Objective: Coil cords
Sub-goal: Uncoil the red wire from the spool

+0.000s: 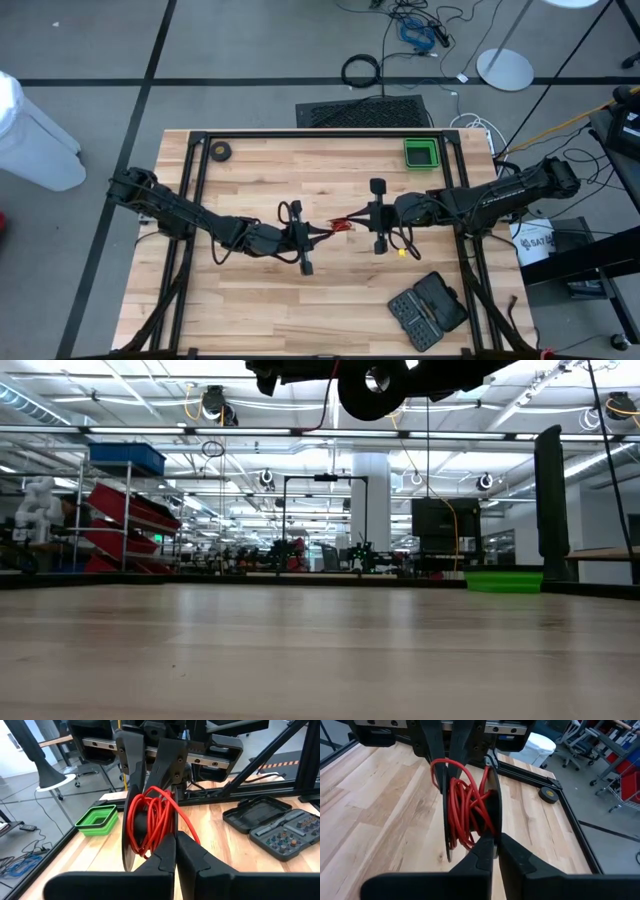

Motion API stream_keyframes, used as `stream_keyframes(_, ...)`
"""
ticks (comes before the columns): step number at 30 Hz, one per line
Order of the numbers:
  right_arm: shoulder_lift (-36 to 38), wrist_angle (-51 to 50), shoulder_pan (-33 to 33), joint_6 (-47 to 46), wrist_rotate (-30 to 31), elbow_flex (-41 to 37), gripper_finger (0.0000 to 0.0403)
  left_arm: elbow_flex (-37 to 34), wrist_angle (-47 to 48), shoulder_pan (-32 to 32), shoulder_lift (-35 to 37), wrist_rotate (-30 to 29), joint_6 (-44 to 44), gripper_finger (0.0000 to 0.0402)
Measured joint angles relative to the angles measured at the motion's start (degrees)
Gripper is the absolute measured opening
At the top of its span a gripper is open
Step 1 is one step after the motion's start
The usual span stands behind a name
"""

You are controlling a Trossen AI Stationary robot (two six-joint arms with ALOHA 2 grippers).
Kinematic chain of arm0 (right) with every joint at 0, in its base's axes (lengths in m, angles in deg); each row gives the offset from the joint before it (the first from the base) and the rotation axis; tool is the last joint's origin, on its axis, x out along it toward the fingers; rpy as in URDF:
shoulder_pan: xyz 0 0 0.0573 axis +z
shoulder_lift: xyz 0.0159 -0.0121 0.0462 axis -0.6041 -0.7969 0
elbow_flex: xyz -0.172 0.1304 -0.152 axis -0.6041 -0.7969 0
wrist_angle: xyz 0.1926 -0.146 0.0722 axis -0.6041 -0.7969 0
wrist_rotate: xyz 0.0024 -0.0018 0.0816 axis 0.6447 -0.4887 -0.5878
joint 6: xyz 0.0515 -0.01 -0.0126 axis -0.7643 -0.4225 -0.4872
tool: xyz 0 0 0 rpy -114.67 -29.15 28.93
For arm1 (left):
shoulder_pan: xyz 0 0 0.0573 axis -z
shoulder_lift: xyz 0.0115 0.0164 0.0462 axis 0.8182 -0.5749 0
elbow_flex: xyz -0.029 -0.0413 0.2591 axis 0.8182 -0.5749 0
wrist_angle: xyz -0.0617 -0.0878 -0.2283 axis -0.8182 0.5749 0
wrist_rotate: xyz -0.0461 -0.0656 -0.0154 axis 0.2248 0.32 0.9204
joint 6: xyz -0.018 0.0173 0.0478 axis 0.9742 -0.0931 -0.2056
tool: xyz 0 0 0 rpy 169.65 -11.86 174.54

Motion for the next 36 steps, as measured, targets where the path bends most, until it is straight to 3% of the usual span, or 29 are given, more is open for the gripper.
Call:
stream_keyframes(9,1.6,-4.6,0.0,-1.0,4.9,0.0,0.0063,0.0,1.2,0.0,0.0,-0.5,-0.1,0.0001)
stream_keyframes(19,6.7,-6.9,1.1,-2.8,4.5,0.0,0.0105,0.0,2.1,0.0,0.0,-1.9,-0.3,0.0001)
stream_keyframes(30,5.7,-0.3,5.3,3.7,-1.9,0.0,0.0112,0.0,4.8,-0.2,0.0,-2.1,-0.3,0.0)
stream_keyframes(36,3.5,1.3,5.2,3.3,-1.7,0.0,0.0112,0.0,4.8,-0.2,0.0,2.7,-0.6,0.0)
